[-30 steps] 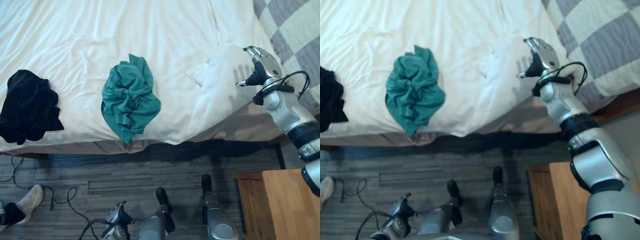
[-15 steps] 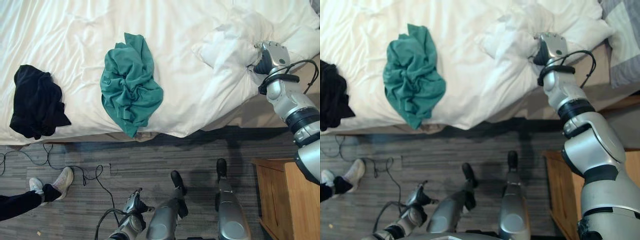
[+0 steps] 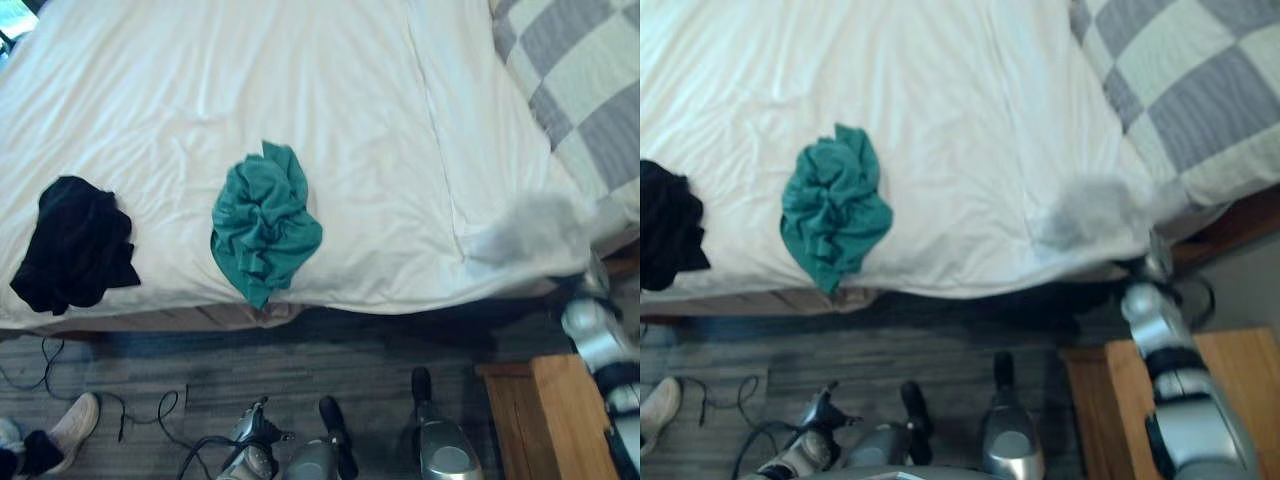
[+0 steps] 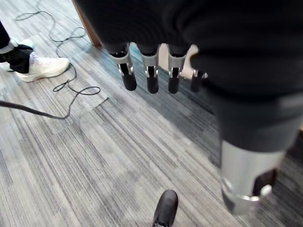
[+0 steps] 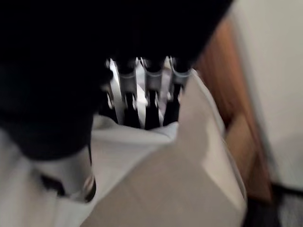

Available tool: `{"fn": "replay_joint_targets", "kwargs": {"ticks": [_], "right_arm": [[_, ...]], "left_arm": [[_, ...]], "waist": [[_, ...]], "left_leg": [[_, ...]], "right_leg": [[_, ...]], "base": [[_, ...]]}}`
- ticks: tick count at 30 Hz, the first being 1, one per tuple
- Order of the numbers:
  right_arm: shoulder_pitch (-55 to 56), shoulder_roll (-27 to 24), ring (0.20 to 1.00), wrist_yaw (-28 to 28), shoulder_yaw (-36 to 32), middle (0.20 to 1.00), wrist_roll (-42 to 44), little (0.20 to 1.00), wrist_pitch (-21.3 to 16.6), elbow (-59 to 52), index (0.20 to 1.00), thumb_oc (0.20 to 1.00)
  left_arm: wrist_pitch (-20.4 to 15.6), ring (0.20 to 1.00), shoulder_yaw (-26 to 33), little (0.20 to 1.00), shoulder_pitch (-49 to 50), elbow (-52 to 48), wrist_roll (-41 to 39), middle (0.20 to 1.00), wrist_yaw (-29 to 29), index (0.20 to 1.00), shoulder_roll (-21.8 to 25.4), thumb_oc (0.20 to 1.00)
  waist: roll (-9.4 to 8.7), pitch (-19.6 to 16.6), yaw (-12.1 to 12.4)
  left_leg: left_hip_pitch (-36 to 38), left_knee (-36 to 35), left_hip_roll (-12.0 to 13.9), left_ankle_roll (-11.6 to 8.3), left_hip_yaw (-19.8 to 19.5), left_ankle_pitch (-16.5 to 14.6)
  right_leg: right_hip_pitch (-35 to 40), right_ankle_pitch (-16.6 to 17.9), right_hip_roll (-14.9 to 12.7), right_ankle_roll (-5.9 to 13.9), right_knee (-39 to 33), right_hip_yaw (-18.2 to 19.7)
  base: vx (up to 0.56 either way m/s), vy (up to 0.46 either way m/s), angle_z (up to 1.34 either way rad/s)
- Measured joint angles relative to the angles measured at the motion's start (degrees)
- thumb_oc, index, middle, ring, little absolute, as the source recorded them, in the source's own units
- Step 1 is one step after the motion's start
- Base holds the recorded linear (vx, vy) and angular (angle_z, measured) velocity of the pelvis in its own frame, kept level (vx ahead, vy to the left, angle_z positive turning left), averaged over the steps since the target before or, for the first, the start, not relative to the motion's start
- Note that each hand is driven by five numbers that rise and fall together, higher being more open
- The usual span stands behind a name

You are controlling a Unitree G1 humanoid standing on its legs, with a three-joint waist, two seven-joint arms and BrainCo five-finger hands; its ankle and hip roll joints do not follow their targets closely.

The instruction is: Tidy up the quilt and then pick up the clothes from the bed and put them into the laundry hamper.

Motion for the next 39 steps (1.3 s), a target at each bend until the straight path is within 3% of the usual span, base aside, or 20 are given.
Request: {"fn": "replay_joint_targets", "kwargs": {"ticks": [1,3,7,9,10,11,14,16,20,21,22,23,24,27,30,33,39], "right_arm": [[4.3,2.1,1.000,0.2,-4.8,1.000,3.6,1.000,0.0,0.7,1.000,1.000],[8.8,3.3,1.000,0.6,-5.5,1.000,8.0,1.000,2.8,5.8,1.000,1.000],[17.6,3.7,1.000,0.3,-10.8,1.000,13.3,1.000,4.7,8.9,1.000,1.000],[20.6,3.3,1.000,-0.2,-14.2,1.000,15.8,1.000,4.7,8.1,1.000,1.000],[21.2,2.4,0.344,-0.4,-14.7,0.344,16.6,0.344,5.0,7.7,0.344,0.344],[21.2,0.7,0.200,-1.2,-14.6,0.200,16.6,0.200,5.2,5.0,0.200,0.200],[19.4,-4.6,0.200,-2.6,-12.3,0.200,16.3,0.200,4.8,-8.6,0.200,0.200],[15.8,-6.4,0.200,-3.6,-11.1,0.200,15.8,0.200,3.2,-11.5,0.200,0.200],[-0.2,-9.0,0.200,-5.4,-5.3,0.200,17.3,0.200,0.9,-14.1,0.200,0.200],[-6.1,-9.2,0.200,-6.1,-3.3,0.200,20.2,0.200,0.6,-13.9,0.200,0.200],[-9.0,-9.4,0.200,-6.2,-2.8,0.200,21.7,0.200,0.0,-13.7,0.200,0.200],[-14.2,-9.5,0.200,-6.5,-2.1,0.200,24.6,0.200,-1.0,-13.6,0.200,0.200],[-15.9,-9.8,0.200,-6.6,-1.7,0.200,25.6,0.200,-1.5,-13.6,0.200,0.200],[-22.6,-10.0,0.200,-6.9,1.3,0.200,27.2,0.200,-1.7,-10.5,0.200,0.200],[-26.6,-8.0,0.200,-6.1,5.3,0.200,27.8,0.200,-1.8,0.1,0.200,0.200],[-26.9,-4.0,0.200,-6.0,4.4,0.200,28.1,0.200,-2.0,7.3,0.200,0.200],[-14.4,2.3,0.200,-1.2,0.4,0.200,27.5,0.200,-1.9,13.1,0.200,0.200]], "left_arm": [[0.2,1.000,1.0,1.000,0.4,0.9,0.1,1.000,-0.3,1.000,0.1,1.000],[0.5,1.000,1.3,1.000,1.7,1.9,0.6,1.000,-1.1,1.000,0.4,1.000],[1.6,1.000,1.9,1.000,2.8,3.5,0.8,1.000,-2.0,1.000,0.4,1.000],[1.6,1.000,2.3,1.000,2.8,3.7,0.9,1.000,-2.1,1.000,0.2,1.000],[1.6,1.000,2.2,1.000,2.8,3.3,0.9,1.000,-2.1,1.000,0.2,1.000],[1.6,1.000,2.0,1.000,2.8,3.0,1.2,1.000,-2.1,1.000,-0.1,1.000],[1.6,1.000,0.6,1.000,3.0,2.6,1.8,1.000,-2.1,1.000,-1.3,1.000],[1.6,1.000,-0.1,1.000,3.1,2.1,1.8,1.000,-2.2,1.000,-1.8,1.000],[1.6,1.000,-3.2,1.000,1.4,-1.1,1.5,1.000,-1.8,1.000,-2.2,1.000],[1.2,1.000,-4.3,1.000,0.9,-3.2,0.7,1.000,-1.4,1.000,-2.3,1.000],[0.9,1.000,-5.2,1.000,0.3,-3.8,0.1,1.000,-1.3,1.000,-2.5,1.000],[-0.1,1.000,-5.3,1.000,-0.2,-5.3,-0.7,1.000,-1.0,1.000,-2.9,1.000],[-0.3,1.000,-5.5,1.000,-0.5,-5.5,-0.7,1.000,-0.9,1.000,-3.1,1.000],[-0.8,1.000,-6.0,1.000,-0.5,-7.1,-2.8,1.000,-0.8,1.000,-3.4,1.000],[-1.0,1.000,-6.1,1.000,-0.8,-7.0,-4.5,1.000,0.4,1.000,-3.3,1.000],[-0.9,1.000,-6.2,1.000,-3.2,-6.4,-5.1,1.000,0.7,1.000,-3.2,1.000],[-0.7,1.000,-5.2,1.000,-6.3,-5.1,-5.0,1.000,0.7,1.000,-3.0,1.000]], "waist": [[-0.50,-0.1,-0.6],[-1.79,-2.7,-0.7],[-3.18,-3.4,-4.8],[-3.03,-3.5,-5.9],[-2.93,-3.5,-6.3],[-2.76,-3.6,-6.8],[-1.72,-3.4,-6.9],[-1.19,-3.7,-6.7],[1.62,-2.7,-5.3],[3.24,-1.4,-3.7],[3.23,-0.4,-3.7],[6.11,0.8,-2.8],[6.42,1.7,-2.8],[9.63,4.3,-1.2],[9.99,8.0,-0.4],[10.09,10.3,-0.5],[7.48,11.8,-0.5]], "left_leg": [[1.7,0.1,0.1,-0.06,-0.1,-0.1],[2.0,-0.2,0.4,-0.27,1.4,-0.9],[2.4,-0.3,0.3,-0.24,3.0,-1.2],[2.9,-0.3,0.4,-0.08,3.3,-1.7],[2.8,-0.3,0.4,0.15,3.7,-2.0],[2.7,-0.3,0.3,-0.08,3.9,-2.1],[2.7,-0.3,0.2,-0.12,4.1,-2.1],[1.9,-0.3,0.2,-0.11,3.8,-2.1],[-2.0,-0.3,-0.2,0.44,2.8,-0.1],[-3.4,-0.3,-0.4,0.87,2.5,0.4],[-4.0,-0.3,-0.5,0.76,2.5,0.5],[-5.4,-0.3,-0.8,1.01,1.2,1.1],[-6.2,-0.3,-1.0,1.11,1.2,1.2],[-8.5,-0.3,-1.5,1.34,1.0,1.7],[-9.7,0.1,-2.2,2.06,0.8,2.9],[-10.5,0.1,-2.6,2.21,0.6,3.0],[-7.0,0.1,-2.7,2.14,-0.6,2.9]], "right_leg": [[2.0,0.1,0.4,-0.14,0.0,0.1],[1.5,-0.8,0.5,-0.11,0.0,1.2],[0.9,-0.7,0.5,0.11,-0.3,2.4],[1.2,-0.6,0.5,0.18,-0.3,2.7],[1.2,-0.5,0.5,0.33,-0.3,2.7],[1.1,-0.5,0.4,0.33,-0.3,2.8],[0.7,-0.5,0.1,0.36,-0.3,2.7],[0.2,-0.5,0.1,0.35,-0.3,2.7],[-3.9,0.7,-0.1,1.41,-0.2,2.6],[-4.7,0.9,-0.3,1.39,-0.2,2.5],[-5.5,0.9,-0.5,1.39,-0.2,2.6],[-6.1,1.0,-0.9,1.56,0.0,1.6],[-6.8,1.1,-1.1,1.58,0.0,1.2],[-8.6,1.5,-1.8,1.77,0.0,0.7],[-10.1,2.0,-2.5,1.85,0.8,0.6],[-11.1,2.4,-2.7,1.72,1.8,0.3],[-6.8,0.8,-3.0,1.12,2.4,-1.7]], "base": [[0.01,-0.004,-0.10],[0.03,-0.002,-0.32],[0.01,0.001,-0.27],[-0.03,0.008,-0.21],[-0.06,0.027,-0.14],[-0.07,0.016,-0.13],[-0.07,0.004,-0.07],[-0.12,0.021,0.07],[-0.13,0.028,0.08],[-0.05,0.006,0.11],[-0.03,0.002,0.29],[-0.03,0.002,0.33],[-0.03,0.003,0.40],[-0.03,0.012,0.18],[-0.06,0.005,0.10],[-0.01,-0.006,0.09],[0.02,0.019,0.15]]}}
